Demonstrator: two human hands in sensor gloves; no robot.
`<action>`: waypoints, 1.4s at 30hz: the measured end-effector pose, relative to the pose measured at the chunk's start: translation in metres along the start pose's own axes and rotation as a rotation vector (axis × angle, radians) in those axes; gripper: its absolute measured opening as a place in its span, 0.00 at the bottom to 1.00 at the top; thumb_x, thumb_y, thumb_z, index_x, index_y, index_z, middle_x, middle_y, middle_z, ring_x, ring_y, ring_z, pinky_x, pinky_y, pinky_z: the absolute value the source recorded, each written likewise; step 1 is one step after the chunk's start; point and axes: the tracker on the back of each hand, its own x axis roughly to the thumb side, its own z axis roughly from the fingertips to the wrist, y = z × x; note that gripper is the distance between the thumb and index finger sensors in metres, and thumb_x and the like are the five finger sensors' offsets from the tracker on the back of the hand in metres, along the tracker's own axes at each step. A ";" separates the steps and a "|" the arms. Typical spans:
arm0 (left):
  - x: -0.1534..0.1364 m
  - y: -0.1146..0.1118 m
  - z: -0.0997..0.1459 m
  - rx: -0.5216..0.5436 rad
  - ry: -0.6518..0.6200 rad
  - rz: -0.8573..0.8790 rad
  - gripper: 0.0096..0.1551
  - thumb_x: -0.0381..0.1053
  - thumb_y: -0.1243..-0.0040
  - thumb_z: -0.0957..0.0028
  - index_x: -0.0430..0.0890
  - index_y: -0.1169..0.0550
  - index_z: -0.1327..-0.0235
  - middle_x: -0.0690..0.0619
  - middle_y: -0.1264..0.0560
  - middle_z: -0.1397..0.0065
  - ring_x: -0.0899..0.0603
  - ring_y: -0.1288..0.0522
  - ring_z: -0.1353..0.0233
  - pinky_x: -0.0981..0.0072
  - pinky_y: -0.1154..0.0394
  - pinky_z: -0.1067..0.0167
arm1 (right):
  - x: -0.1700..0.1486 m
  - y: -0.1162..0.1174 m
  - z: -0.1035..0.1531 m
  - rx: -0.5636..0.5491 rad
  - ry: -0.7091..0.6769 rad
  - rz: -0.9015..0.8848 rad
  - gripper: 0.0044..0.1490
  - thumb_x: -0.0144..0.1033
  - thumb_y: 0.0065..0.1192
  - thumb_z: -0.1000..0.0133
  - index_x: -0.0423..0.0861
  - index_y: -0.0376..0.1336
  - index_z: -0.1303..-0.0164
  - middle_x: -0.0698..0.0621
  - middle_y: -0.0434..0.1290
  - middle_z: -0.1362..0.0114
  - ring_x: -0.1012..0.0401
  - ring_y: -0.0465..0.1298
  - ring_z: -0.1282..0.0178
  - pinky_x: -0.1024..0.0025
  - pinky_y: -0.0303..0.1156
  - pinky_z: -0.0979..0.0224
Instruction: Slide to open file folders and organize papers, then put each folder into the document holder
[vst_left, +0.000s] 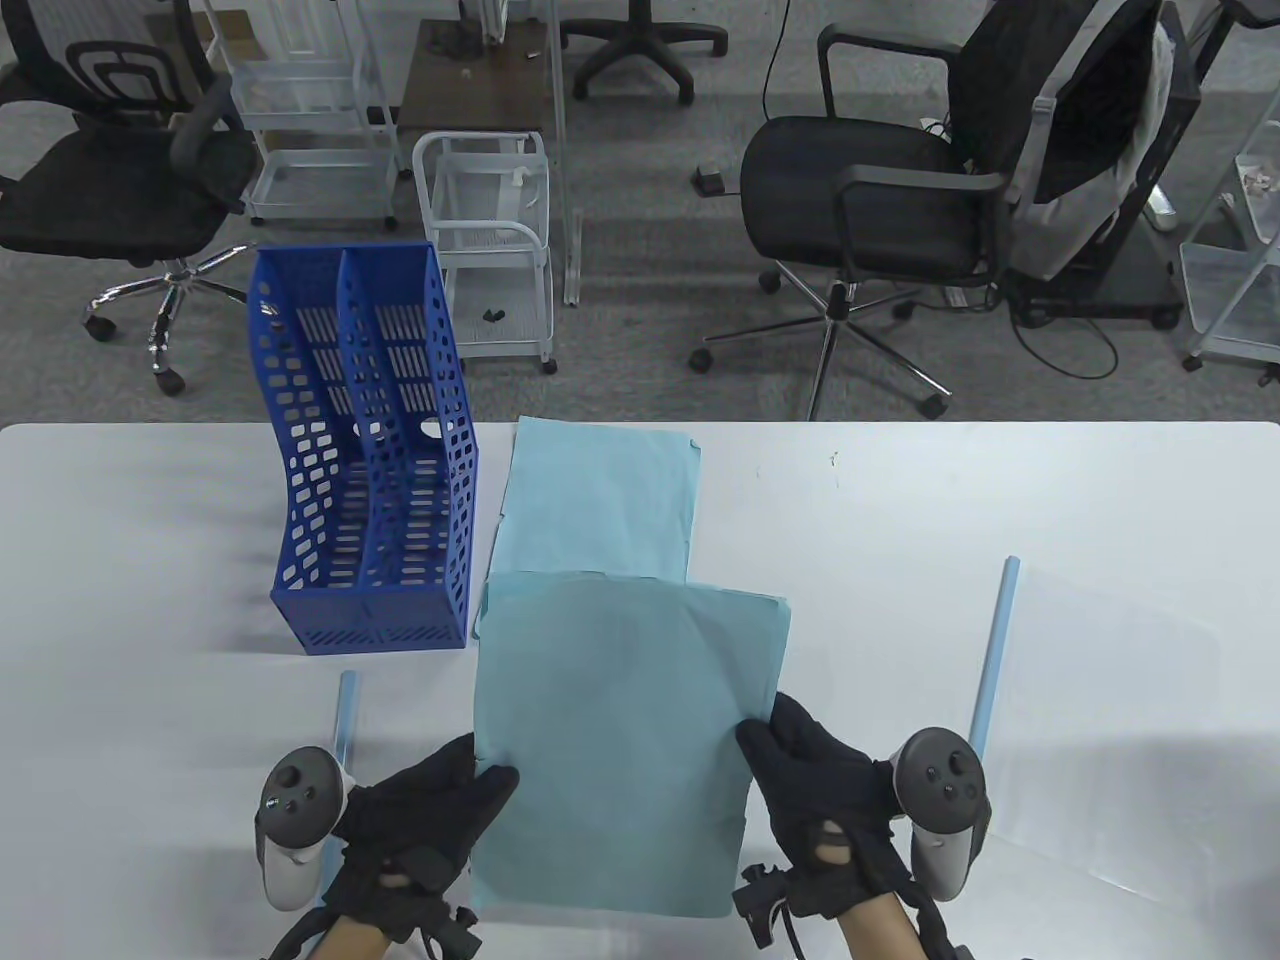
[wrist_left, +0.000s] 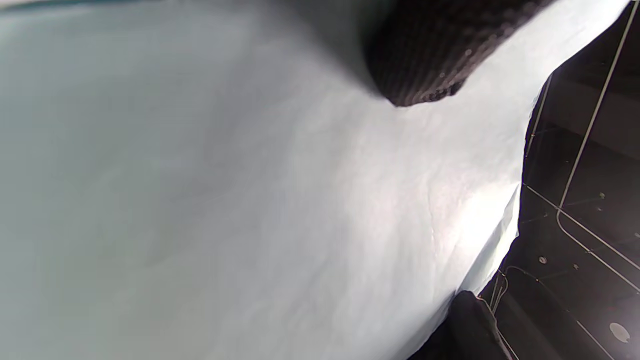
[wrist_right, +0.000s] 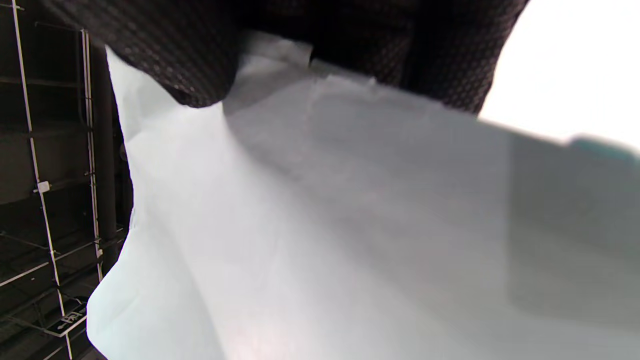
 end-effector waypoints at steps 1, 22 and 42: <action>0.000 -0.002 0.000 0.010 -0.016 -0.009 0.23 0.54 0.29 0.52 0.53 0.13 0.44 0.52 0.11 0.48 0.45 0.10 0.52 0.49 0.17 0.45 | 0.000 0.001 0.000 0.003 -0.002 0.002 0.30 0.48 0.66 0.52 0.50 0.69 0.40 0.52 0.83 0.41 0.53 0.86 0.47 0.49 0.78 0.35; 0.007 -0.037 -0.010 -0.026 0.069 0.106 0.26 0.55 0.30 0.50 0.51 0.17 0.39 0.51 0.13 0.44 0.43 0.11 0.50 0.48 0.19 0.44 | -0.002 -0.033 -0.006 0.056 0.077 0.062 0.27 0.45 0.65 0.50 0.45 0.73 0.45 0.50 0.86 0.50 0.55 0.88 0.57 0.53 0.81 0.40; 0.011 -0.094 -0.056 -0.259 0.549 -0.403 0.24 0.61 0.28 0.53 0.45 0.10 0.55 0.50 0.09 0.62 0.46 0.09 0.67 0.53 0.15 0.58 | -0.067 -0.085 -0.022 0.090 0.570 0.271 0.27 0.46 0.68 0.50 0.44 0.74 0.46 0.49 0.86 0.53 0.56 0.88 0.61 0.55 0.81 0.42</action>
